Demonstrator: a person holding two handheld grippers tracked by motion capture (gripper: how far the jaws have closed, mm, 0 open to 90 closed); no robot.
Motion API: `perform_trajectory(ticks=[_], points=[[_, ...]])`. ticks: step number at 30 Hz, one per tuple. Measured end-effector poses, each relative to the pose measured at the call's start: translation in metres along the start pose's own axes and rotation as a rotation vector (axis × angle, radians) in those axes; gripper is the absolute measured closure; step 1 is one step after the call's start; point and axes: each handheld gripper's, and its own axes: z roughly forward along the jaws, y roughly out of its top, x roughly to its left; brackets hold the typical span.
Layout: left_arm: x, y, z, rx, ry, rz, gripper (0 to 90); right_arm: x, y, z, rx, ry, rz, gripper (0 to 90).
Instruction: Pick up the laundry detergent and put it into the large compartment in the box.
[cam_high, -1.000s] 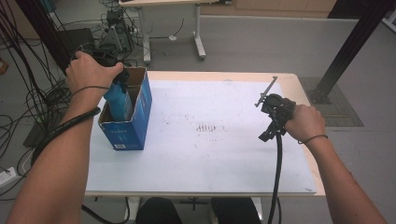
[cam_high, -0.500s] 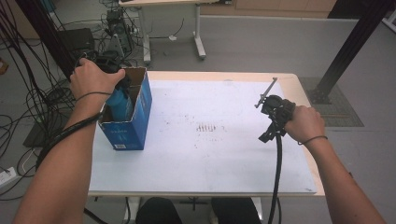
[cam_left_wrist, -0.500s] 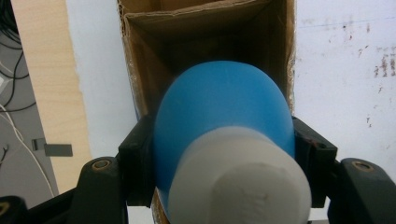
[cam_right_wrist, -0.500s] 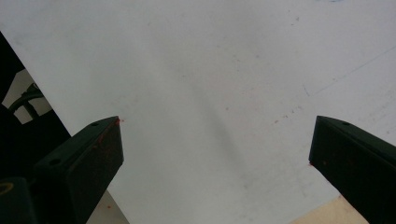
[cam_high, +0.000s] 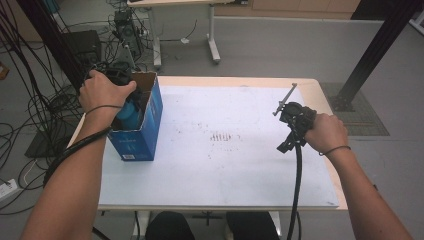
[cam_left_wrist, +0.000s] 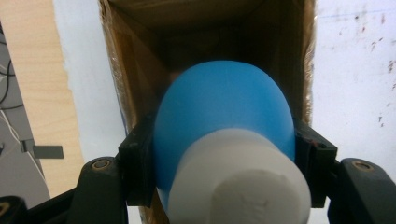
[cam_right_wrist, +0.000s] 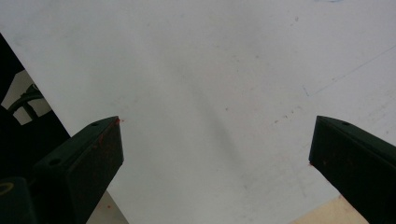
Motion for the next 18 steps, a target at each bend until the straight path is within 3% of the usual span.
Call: perform_trajectory(ticks=[18], points=[[-0.001, 0.005, 0.018, 0.033, -0.004, 0.007, 37.6, -0.001, -0.003, -0.001, 0.001, -0.005, 0.009, 2.9]])
